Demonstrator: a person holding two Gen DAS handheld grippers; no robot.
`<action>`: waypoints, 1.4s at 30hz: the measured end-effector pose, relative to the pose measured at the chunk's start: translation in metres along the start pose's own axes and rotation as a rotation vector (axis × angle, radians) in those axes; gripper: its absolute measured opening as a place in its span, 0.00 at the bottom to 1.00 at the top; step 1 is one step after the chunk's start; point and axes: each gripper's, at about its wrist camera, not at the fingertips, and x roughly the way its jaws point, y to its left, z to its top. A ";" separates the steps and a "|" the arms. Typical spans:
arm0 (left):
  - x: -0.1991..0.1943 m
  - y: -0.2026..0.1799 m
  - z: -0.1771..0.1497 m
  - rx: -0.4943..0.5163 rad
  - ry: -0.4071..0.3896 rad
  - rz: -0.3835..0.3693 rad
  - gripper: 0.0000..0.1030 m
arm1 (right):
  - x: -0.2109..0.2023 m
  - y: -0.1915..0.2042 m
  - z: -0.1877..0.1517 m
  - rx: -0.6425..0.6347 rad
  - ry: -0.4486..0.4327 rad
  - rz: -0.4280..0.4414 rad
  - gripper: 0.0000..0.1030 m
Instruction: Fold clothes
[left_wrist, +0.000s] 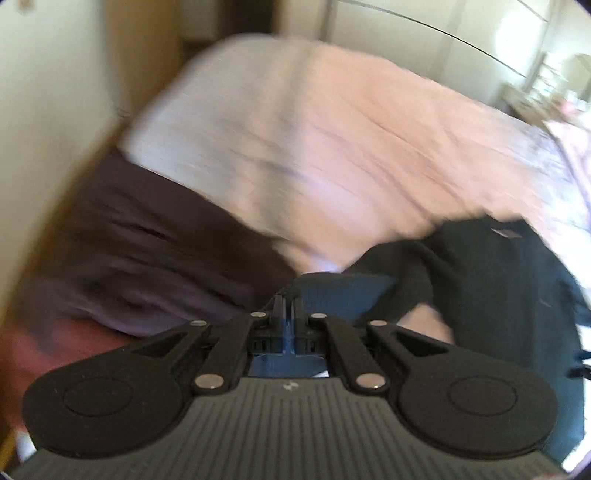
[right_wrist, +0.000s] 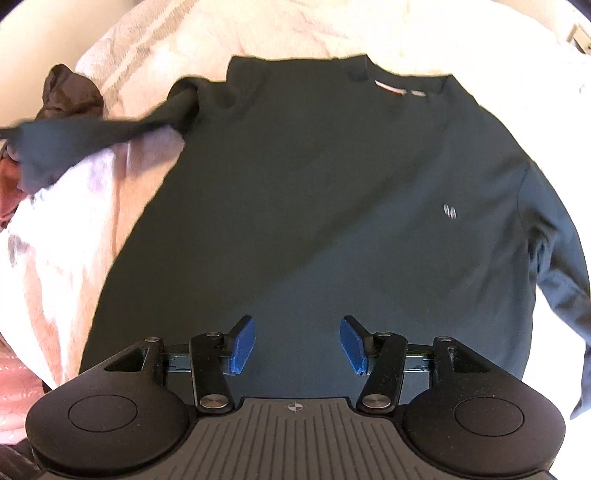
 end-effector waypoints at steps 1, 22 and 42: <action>-0.002 0.011 0.006 -0.001 -0.006 0.027 0.00 | 0.002 0.002 0.003 0.003 -0.004 0.006 0.53; 0.078 0.064 0.032 0.016 0.067 0.207 0.07 | 0.010 0.027 -0.001 0.016 0.040 -0.023 0.55; 0.053 -0.223 0.011 0.315 0.055 -0.044 0.29 | -0.080 -0.227 -0.151 0.881 -0.341 -0.201 0.66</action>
